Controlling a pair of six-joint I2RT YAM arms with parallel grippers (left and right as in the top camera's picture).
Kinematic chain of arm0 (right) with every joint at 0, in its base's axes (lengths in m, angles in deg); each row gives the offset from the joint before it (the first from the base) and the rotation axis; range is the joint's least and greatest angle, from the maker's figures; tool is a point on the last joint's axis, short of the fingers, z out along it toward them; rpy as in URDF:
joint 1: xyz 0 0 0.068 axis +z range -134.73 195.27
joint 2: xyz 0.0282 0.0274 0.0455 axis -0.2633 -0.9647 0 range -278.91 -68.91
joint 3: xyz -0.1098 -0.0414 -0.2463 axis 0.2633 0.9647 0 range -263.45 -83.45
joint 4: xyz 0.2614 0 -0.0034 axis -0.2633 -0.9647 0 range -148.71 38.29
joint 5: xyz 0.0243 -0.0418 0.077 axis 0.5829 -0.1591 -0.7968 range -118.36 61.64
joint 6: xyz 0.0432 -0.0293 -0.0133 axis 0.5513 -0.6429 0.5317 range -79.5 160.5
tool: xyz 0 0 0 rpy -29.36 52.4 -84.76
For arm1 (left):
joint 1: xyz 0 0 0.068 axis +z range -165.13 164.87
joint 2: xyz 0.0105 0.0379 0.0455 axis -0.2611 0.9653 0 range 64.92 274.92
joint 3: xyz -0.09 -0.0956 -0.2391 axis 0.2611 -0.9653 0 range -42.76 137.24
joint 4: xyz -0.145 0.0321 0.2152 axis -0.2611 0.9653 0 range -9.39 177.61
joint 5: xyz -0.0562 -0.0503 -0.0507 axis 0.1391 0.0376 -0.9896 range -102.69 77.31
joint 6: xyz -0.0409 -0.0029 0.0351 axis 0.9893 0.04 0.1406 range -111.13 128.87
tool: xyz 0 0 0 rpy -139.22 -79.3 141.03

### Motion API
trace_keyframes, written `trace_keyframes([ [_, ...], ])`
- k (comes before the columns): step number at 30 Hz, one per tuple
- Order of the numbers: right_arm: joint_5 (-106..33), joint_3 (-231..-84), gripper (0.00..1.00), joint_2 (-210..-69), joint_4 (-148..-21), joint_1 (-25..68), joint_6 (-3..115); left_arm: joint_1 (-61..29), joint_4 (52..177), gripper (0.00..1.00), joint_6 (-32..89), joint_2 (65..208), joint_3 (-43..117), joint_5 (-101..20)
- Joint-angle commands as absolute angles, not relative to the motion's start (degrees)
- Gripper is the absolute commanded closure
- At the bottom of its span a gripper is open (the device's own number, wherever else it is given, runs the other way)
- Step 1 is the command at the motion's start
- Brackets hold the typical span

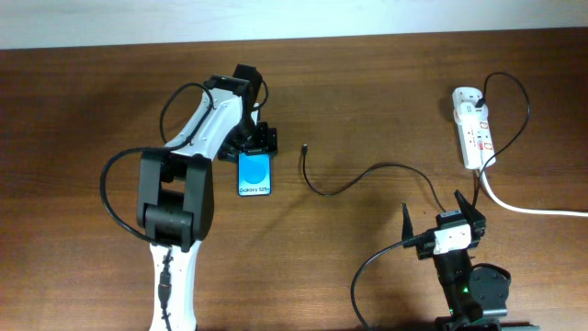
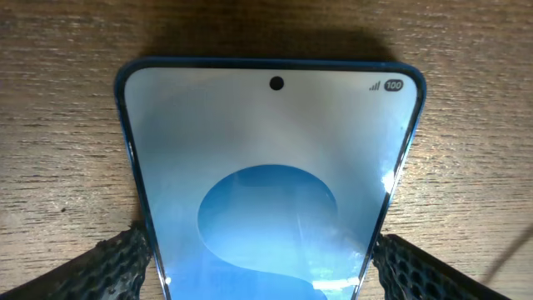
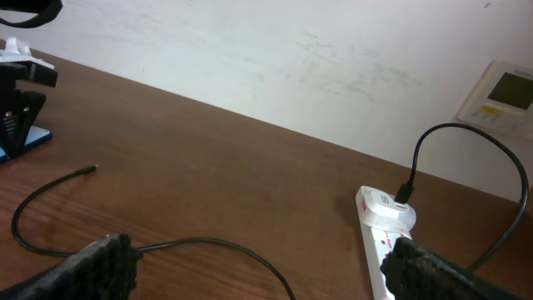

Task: Plug charger to phone and switch on socket

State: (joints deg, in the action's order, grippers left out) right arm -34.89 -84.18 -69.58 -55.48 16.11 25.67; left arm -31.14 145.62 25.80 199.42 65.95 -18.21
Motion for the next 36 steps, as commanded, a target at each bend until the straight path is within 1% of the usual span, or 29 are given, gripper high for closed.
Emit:
trace_keyframes([
  [1,-35.39,-83.76,0.02,-69.12,-55.53,16.48,25.93,-32.54,145.29,0.09,26.15,199.84,62.67,-18.91],
  [8,-35.39,-83.76,0.02,-69.12,-55.53,16.48,25.93,-33.37,142.98,0.1,26.17,199.95,61.01,-18.88],
  [12,-35.39,-83.76,0.02,-69.12,-55.53,16.48,25.93,-33.35,141.82,0.15,26.19,199.95,59.55,-18.91],
  [13,-35.39,-83.76,0.02,-69.12,-55.53,16.48,25.95,-33.35,141.8,0.17,26.17,199.95,59.37,-18.88],
  [14,-35.39,-83.76,0.02,-69.12,-55.53,16.48,25.93,-33.35,141.82,0.21,26.17,199.95,59.37,-18.88],
  [16,-35.39,-83.76,0.02,-69.12,-55.53,16.48,25.93,-33.35,141.69,0.27,26.15,199.95,59.39,-18.88],
  [18,-35.39,-83.76,0.02,-69.12,-55.55,16.48,25.93,-33.33,141.58,0.3,26.17,199.95,59.39,-18.91],
  [19,-35.39,-83.76,0.01,-69.12,-55.53,16.48,25.93,-33.29,141.56,0.3,26.17,199.92,59.5,-18.93],
  [23,-35.39,-83.76,0.02,-69.12,-55.53,16.48,25.93,-32.63,143.79,0.31,26.17,199.9,63.37,-19.74],
  [28,-35.39,-83.76,0.02,-69.12,-55.53,16.48,25.93,-31.28,151.52,0.32,26.17,199.9,74.3,-23.76],
  [29,-35.39,-83.76,0.02,-69.12,-55.55,16.48,25.95,-31.03,152.81,0.34,26.17,199.9,76.16,-24.55],
  [30,-35.39,-83.76,0.02,-69.12,-55.53,16.48,25.93,-30.69,153.8,0.37,26.17,199.9,77.88,-25.59],
  [32,-35.39,-83.76,0.02,-69.12,-55.53,16.48,25.93,-30.03,154.69,0.48,26.17,199.9,80.05,-27.8],
  [34,-35.39,-83.76,0.02,-69.12,-55.53,16.48,25.93,-29.31,154.8,0.67,26.19,199.9,81.4,-31.06],
  [35,-35.39,-83.76,0.02,-69.12,-55.53,16.48,25.93,-28.91,154.65,0.85,26.21,199.92,81.86,-33.07],
  [36,-35.39,-83.76,0.02,-69.12,-55.53,16.48,25.93,-28.3,154.39,0.98,27.35,199.9,82.08,-35.61],
])
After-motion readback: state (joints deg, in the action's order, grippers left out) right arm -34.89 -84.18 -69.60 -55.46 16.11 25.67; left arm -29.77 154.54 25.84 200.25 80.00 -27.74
